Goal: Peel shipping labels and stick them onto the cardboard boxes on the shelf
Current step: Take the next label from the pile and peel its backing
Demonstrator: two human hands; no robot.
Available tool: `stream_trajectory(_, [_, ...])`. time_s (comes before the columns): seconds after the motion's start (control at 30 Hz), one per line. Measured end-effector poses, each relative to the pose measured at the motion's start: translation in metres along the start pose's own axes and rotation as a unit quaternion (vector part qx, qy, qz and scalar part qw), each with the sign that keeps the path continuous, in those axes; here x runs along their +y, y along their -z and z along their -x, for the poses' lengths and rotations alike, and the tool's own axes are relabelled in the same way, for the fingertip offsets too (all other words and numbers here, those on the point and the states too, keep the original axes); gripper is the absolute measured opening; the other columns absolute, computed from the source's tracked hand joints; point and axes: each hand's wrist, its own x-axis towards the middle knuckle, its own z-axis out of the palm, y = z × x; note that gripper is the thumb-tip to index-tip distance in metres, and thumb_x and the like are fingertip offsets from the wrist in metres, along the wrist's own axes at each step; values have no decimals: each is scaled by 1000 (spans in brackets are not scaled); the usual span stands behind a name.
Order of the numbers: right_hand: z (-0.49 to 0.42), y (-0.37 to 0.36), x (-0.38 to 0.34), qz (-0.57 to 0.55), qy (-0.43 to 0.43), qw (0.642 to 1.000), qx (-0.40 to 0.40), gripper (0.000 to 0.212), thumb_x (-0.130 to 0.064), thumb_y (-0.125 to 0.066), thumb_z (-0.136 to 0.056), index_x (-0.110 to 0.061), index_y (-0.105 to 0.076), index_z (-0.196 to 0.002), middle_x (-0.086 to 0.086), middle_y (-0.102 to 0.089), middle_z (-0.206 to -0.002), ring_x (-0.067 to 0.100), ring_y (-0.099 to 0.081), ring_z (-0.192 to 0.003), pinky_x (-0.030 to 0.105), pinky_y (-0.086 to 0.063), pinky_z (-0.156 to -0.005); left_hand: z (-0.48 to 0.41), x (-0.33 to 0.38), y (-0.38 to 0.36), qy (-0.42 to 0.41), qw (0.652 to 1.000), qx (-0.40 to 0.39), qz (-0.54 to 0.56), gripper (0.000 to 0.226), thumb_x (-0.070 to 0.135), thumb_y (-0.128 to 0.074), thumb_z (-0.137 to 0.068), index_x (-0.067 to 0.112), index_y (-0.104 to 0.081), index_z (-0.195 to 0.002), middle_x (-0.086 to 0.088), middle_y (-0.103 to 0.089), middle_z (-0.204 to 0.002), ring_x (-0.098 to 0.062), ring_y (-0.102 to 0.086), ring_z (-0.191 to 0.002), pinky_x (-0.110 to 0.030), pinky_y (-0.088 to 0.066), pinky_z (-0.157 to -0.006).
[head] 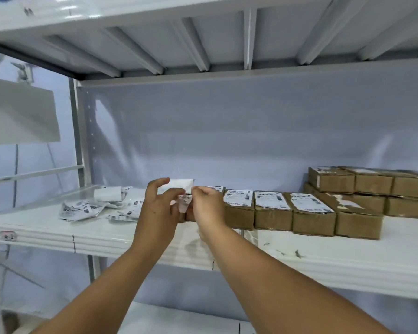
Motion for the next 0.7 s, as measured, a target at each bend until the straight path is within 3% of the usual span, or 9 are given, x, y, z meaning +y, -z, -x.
stream_trajectory(0.1, [1,32,-6,64,17,998,11,35,-16,-51,-90,-19,-56,-56,-5,-51,-55,24,-55,-62,29,-44,-61,-1,19,-10,-37,998,-26,-47,29,-9,-63,-79,10,-70,-99,-10,-43,-132,-18,-51,-88,-35,-47,-77])
stream_trajectory(0.17, [2,54,-11,91,22,995,23,35,-16,-50,-89,-19,-53,-55,-5,-45,-50,18,-45,-52,25,-36,-51,-2,30,-16,-69,992,-32,-98,21,-7,-73,-71,9,-72,-86,-16,-51,-123,-29,-51,-90,-45,-50,-71])
stream_trajectory(0.23, [2,76,-17,88,28,995,32,34,-15,-50,-89,-17,-50,-55,-3,-41,-49,15,-38,-49,23,-31,-46,-4,42,-22,-78,986,-22,-148,15,2,-80,-67,10,-72,-76,-14,-60,-110,-38,-54,-88,-46,-49,-67])
stream_trajectory(0.33, [3,98,-23,59,19,998,-7,34,-35,-53,-92,-15,-61,-66,4,-58,-65,18,-51,-63,25,-39,-62,-9,65,-31,-79,981,-23,-175,5,11,-74,-75,11,-69,-77,-8,-64,-83,-34,-56,-81,-35,-33,-71])
stream_trajectory(0.43, [6,119,-25,41,22,996,-78,54,-64,-53,-81,-14,-74,-80,10,-73,-84,20,-66,-87,32,-48,-87,-9,85,-43,-67,985,-48,-152,8,13,-64,-82,11,-61,-75,-8,-60,-65,-33,-55,-69,-33,-31,-64])
stream_trajectory(0.5, [8,137,-26,30,26,992,-119,46,-58,-56,-84,-17,-74,-78,7,-73,-82,18,-69,-88,32,-50,-90,-7,97,-53,-48,992,-54,-100,8,9,-61,-83,9,-57,-76,-10,-59,-65,-34,-55,-65,-34,-36,-60])
stream_trajectory(0.6, [11,157,-25,26,4,988,-155,19,-36,-66,-86,-19,-69,-82,-1,-70,-79,5,-66,-68,25,-50,-75,-4,116,-65,10,997,-79,-14,2,7,-55,-87,7,-56,-85,-8,-59,-69,-28,-52,-64,-30,-39,-56])
stream_trajectory(0.7, [11,167,-22,35,11,995,-95,15,-24,-62,-91,-17,-66,-77,4,-67,-79,14,-62,-70,32,-48,-74,-2,131,-77,51,992,-113,35,4,11,-51,-91,11,-54,-87,1,-54,-71,-15,-47,-63,-15,-31,-48])
